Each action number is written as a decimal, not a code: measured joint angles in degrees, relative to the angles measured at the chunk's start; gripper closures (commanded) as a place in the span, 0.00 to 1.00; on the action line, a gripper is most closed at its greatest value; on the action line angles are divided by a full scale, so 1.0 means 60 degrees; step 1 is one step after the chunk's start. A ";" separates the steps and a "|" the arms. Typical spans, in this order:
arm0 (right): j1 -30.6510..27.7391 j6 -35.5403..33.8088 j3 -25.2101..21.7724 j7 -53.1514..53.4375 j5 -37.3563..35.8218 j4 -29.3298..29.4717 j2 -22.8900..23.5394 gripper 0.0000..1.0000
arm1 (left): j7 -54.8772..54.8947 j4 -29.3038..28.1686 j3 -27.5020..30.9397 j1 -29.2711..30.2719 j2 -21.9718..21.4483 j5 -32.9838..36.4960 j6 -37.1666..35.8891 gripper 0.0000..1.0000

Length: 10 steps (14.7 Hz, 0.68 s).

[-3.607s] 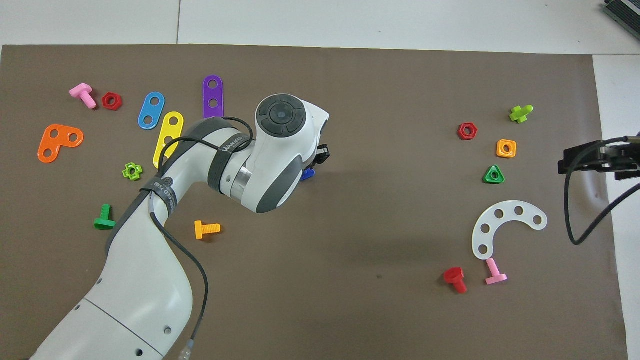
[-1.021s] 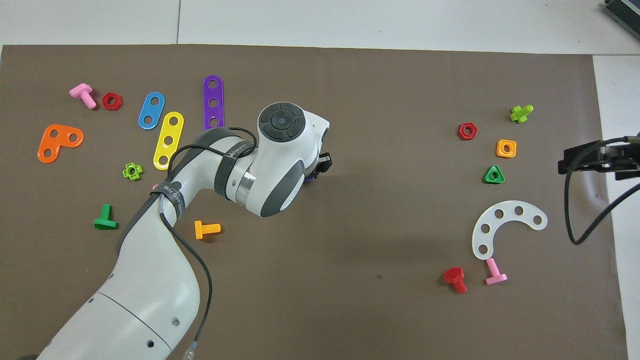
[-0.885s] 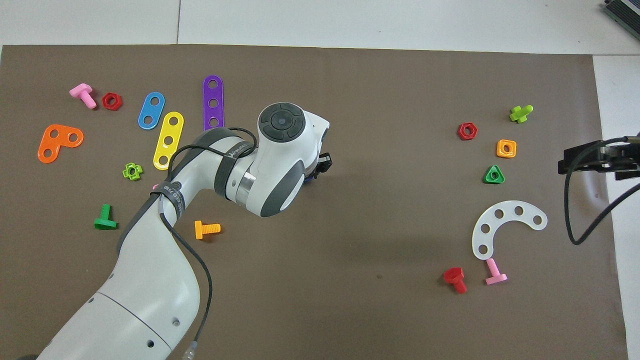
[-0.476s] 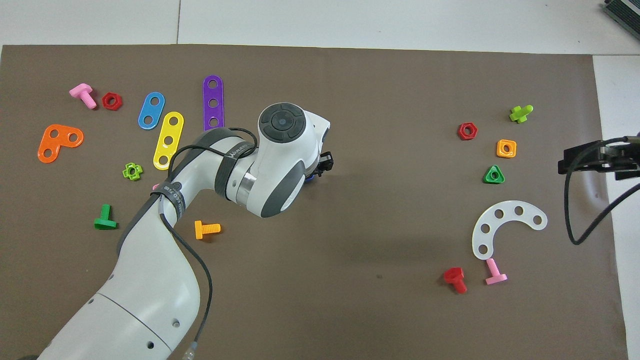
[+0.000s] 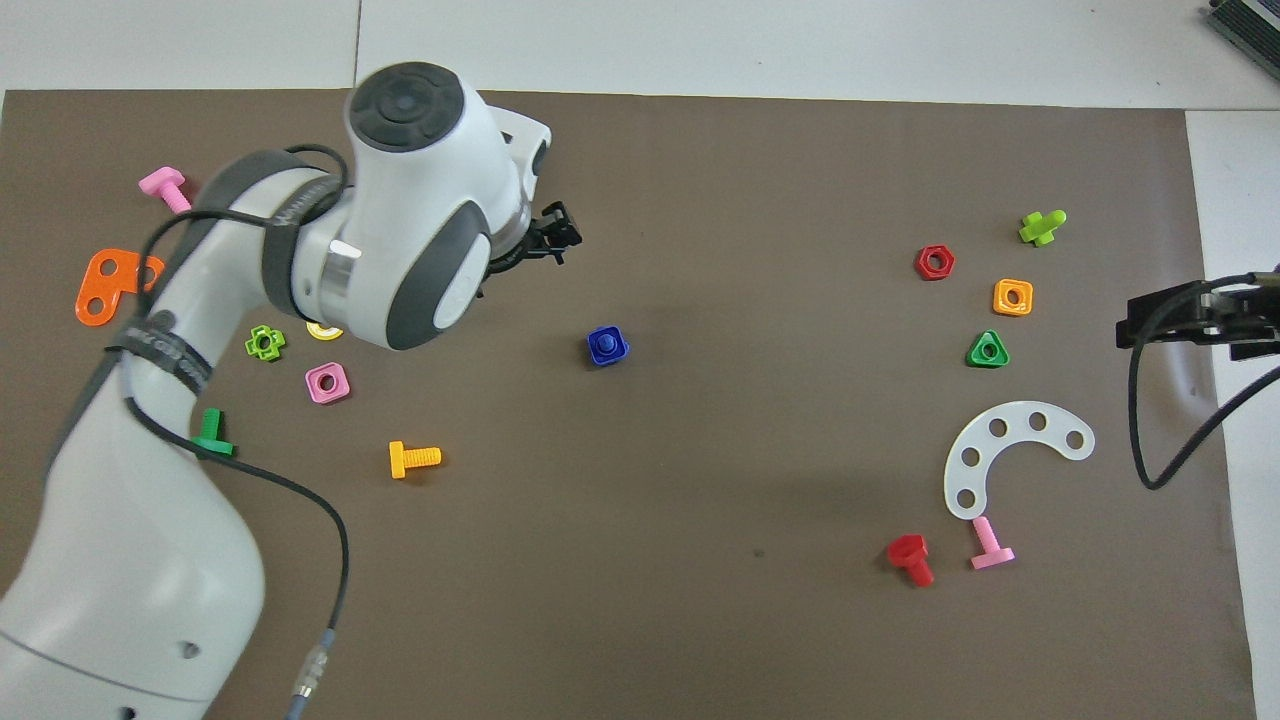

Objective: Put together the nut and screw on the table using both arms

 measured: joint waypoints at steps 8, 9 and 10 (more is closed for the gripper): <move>0.0000 0.0000 0.0000 0.0000 0.0000 0.0000 0.0000 0.00 | 0.6076 -0.0226 0.0042 0.3444 -0.1930 -0.0017 -0.2601 0.00; 0.0000 0.0000 0.0000 0.0000 0.0000 0.0000 0.0000 0.00 | 0.6262 -0.0425 0.0040 0.3543 -0.2167 -0.0017 -0.2628 0.00; 0.0000 0.0000 0.0000 0.0000 0.0000 0.0000 0.0000 0.00 | 0.6317 -0.0658 0.0041 0.3563 -0.2455 -0.0017 -0.2644 0.00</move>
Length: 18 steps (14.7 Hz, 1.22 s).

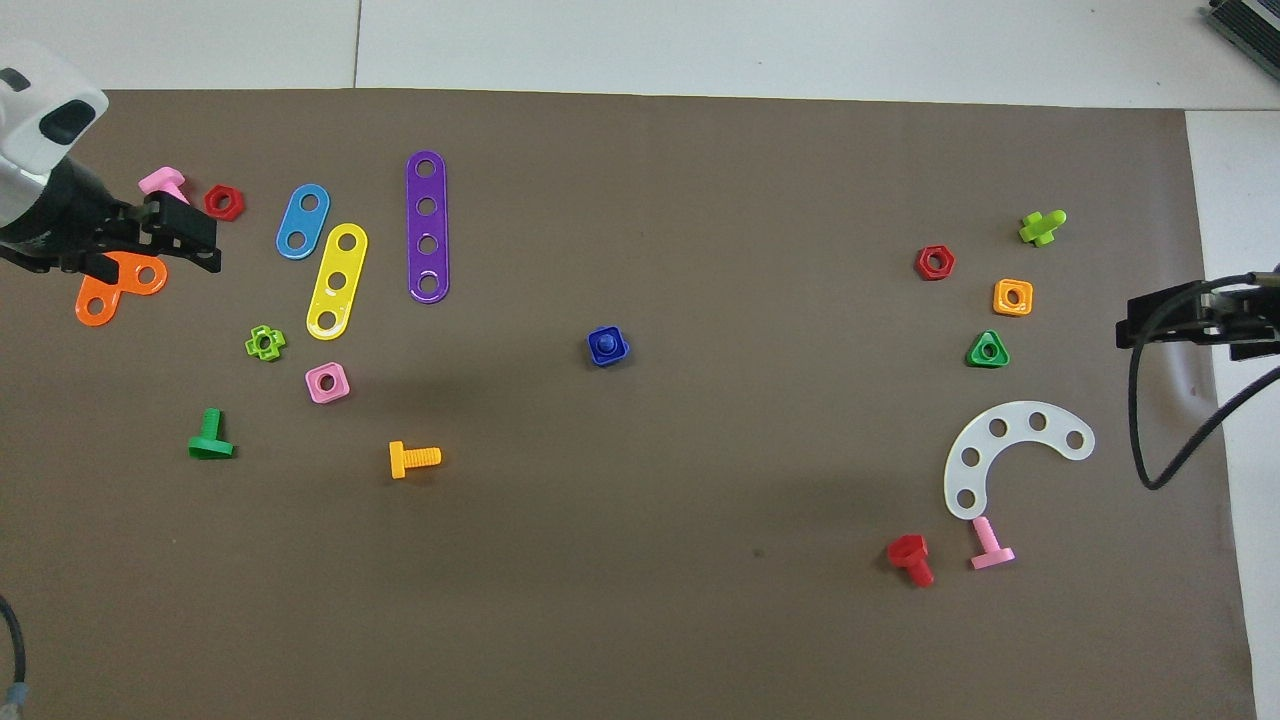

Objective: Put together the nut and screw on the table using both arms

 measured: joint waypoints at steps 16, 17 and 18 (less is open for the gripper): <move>0.0000 0.0000 0.0000 0.0000 0.0000 0.0000 0.0000 0.00 | 0.0052 -0.1597 -0.0194 -0.0059 -0.2215 0.0093 -0.0401 0.01; 0.0000 0.0000 0.0000 0.0000 0.0000 0.0000 0.0000 0.00 | 0.0060 -0.1599 -0.0198 -0.0059 -0.2215 0.0093 -0.0401 0.01; 0.0000 0.0000 0.0000 0.0000 0.0000 0.0000 0.0000 0.00 | 0.0070 -0.1603 -0.0202 -0.0060 -0.2215 0.0094 -0.0401 0.01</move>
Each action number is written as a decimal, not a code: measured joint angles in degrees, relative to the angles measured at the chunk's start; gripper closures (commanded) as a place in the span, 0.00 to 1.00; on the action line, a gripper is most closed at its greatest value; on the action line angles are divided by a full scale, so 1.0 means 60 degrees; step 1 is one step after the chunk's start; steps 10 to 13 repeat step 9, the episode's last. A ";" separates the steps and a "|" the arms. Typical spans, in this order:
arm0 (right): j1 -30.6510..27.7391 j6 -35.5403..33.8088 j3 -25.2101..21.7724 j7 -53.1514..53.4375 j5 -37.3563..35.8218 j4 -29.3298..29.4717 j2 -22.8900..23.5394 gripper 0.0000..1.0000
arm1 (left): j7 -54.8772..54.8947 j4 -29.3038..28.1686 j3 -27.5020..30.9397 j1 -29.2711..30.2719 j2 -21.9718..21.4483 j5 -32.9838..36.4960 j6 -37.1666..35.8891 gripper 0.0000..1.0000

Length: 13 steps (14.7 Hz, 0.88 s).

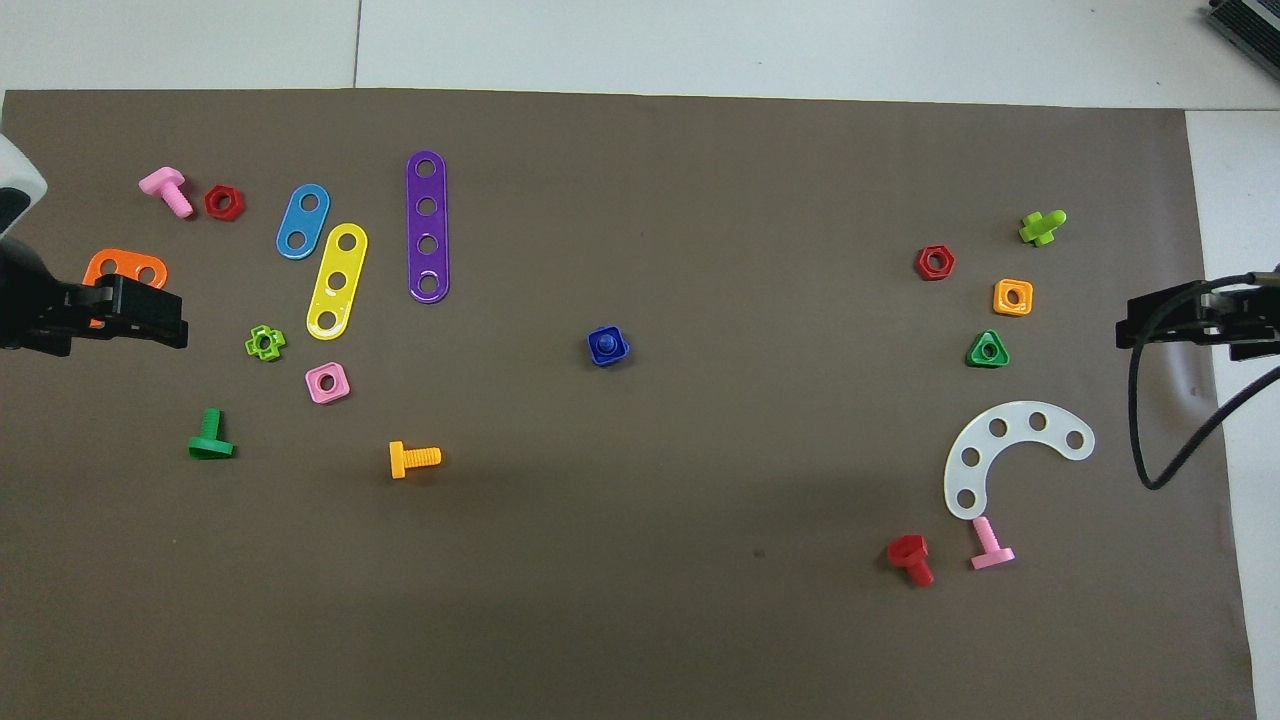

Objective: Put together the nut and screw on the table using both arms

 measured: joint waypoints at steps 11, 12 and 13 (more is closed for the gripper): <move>0.0000 0.0000 0.0000 0.0000 0.0000 0.0000 0.0000 0.00 | 0.0184 -0.0003 -0.0011 0.0000 -0.0013 0.0004 0.0024 0.00; 0.0000 0.0000 0.0000 0.0000 0.0000 0.0000 0.0000 0.00 | 0.0184 -0.0003 -0.0011 0.0000 -0.0013 0.0004 0.0024 0.00; 0.0000 0.0000 0.0000 0.0000 0.0000 0.0000 0.0000 0.00 | 0.0184 -0.0003 -0.0011 0.0000 -0.0013 0.0004 0.0024 0.00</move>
